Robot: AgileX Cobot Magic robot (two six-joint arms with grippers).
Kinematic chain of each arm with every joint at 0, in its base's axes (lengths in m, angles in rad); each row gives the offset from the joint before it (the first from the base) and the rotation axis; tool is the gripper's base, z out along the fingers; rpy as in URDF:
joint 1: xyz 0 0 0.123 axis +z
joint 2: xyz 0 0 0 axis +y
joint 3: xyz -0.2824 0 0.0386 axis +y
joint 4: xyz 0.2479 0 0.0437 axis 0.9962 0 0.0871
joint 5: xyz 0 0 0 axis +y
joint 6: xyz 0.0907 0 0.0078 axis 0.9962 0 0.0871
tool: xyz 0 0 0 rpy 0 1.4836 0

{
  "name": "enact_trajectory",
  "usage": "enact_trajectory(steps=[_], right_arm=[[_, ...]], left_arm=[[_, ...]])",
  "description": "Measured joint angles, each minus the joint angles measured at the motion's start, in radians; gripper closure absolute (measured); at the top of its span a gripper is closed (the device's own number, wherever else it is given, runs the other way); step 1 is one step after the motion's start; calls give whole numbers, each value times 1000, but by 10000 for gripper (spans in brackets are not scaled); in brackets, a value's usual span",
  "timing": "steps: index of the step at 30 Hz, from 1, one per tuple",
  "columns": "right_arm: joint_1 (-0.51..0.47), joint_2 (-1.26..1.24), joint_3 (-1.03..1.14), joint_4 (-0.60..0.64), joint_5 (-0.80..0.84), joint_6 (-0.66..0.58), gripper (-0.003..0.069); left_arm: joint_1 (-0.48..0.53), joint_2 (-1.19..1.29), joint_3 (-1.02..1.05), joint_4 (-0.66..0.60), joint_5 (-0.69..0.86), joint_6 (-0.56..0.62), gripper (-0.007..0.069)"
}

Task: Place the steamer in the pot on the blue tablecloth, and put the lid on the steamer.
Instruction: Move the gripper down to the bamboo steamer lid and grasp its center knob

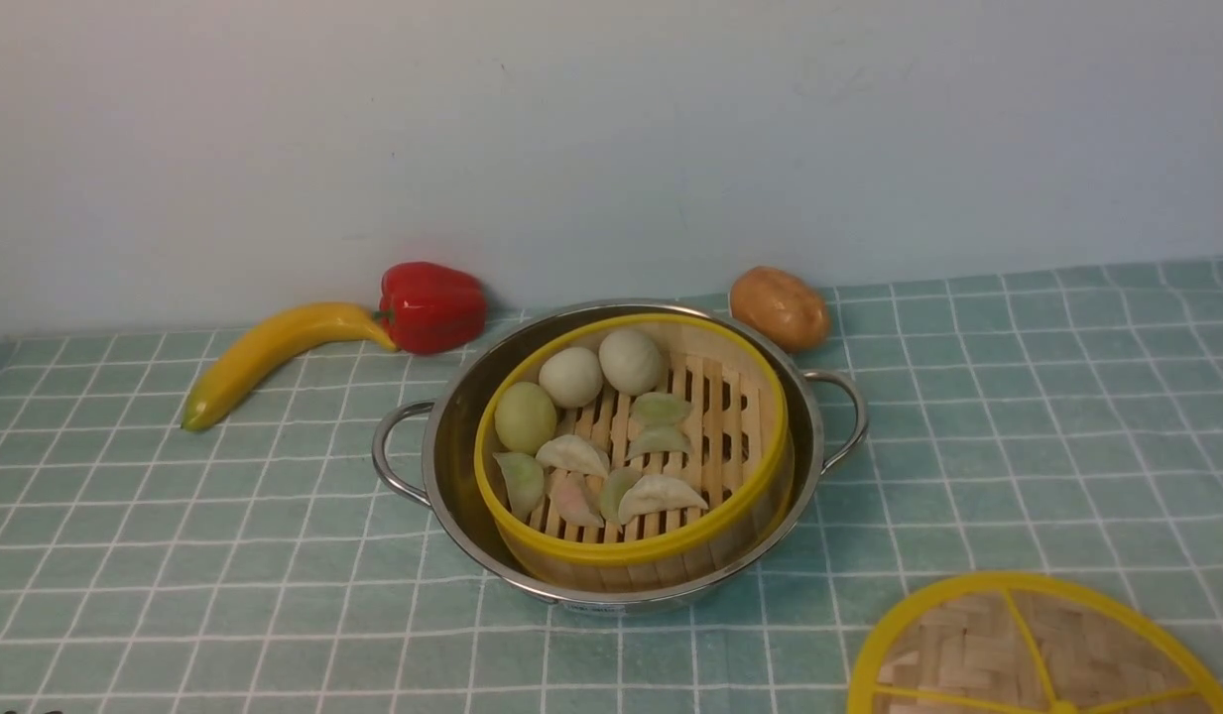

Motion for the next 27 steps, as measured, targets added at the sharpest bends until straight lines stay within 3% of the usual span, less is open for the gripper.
enact_trajectory(steps=[8, 12, 16, 21, 24, 27], right_arm=[[0, -4, -350, 75, 229, 15, 419], [0, -4, -425, 160, 232, 16, 419], [0, -4, -459, 336, 262, 18, 419], [0, -2, -471, 432, 423, -110, 419], [0, 55, -508, 433, 728, -264, 419], [0, 143, -533, 404, 847, -329, 419]], left_arm=[[0, 0, 0, 0, 0, 0, 487], [0, 0, 0, 0, 0, 0, 478], [0, 0, 0, 0, 0, 0, 475], [0, 0, 0, 0, 0, 0, 466], [0, 0, 0, 0, 0, 0, 465], [0, 0, 0, 0, 0, 0, 465]])
